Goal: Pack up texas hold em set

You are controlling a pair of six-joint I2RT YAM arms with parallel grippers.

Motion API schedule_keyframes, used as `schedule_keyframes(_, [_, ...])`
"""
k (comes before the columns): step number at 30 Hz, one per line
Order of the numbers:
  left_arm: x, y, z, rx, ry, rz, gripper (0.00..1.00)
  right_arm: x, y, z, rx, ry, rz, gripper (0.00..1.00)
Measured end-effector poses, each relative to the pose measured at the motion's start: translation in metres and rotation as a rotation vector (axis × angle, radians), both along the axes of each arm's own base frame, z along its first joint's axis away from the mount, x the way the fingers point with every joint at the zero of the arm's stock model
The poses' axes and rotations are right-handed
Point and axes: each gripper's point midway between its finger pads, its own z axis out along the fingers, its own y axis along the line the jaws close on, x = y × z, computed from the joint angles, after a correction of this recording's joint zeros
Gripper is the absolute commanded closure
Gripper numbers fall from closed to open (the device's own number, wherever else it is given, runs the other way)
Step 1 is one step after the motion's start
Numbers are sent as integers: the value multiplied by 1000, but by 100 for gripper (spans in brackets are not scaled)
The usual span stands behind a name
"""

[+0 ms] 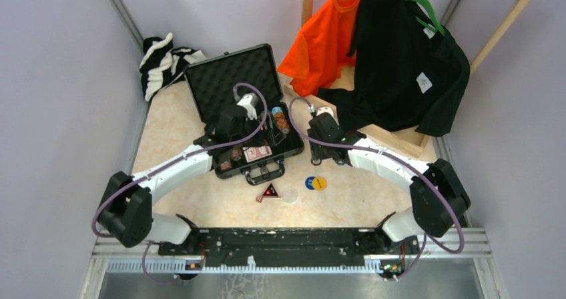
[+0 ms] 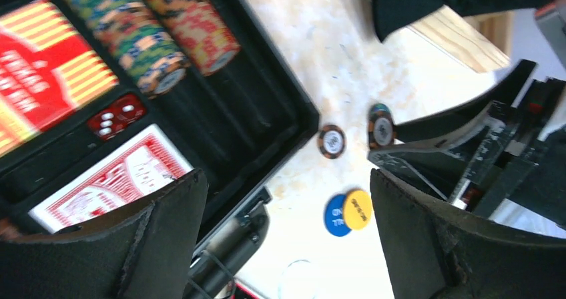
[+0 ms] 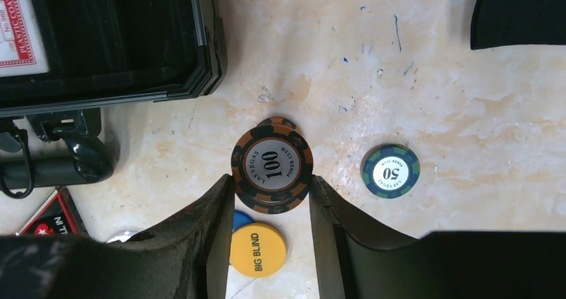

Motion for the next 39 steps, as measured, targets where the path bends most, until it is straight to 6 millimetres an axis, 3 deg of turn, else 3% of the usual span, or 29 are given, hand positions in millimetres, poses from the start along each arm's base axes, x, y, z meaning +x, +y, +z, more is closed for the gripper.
schedule_keyframes(4, [-5, -22, 1, -68, 68, -128, 11, -3, -2, 5, 3, -4, 7, 61])
schedule_keyframes(8, [-14, -45, -11, -144, 183, -276, 24, -8, -5, 11, 7, -12, 14, 61])
schedule_keyframes(16, [-35, -74, -29, -270, 371, -463, 31, -15, -11, 24, 20, -40, 28, 61])
schedule_keyframes(28, [-29, -114, 2, -421, 403, -632, 34, -27, -17, 26, 26, -38, 45, 61])
schedule_keyframes(39, [-43, -132, -16, -471, 524, -689, 34, -28, -16, 37, 50, -67, 55, 61])
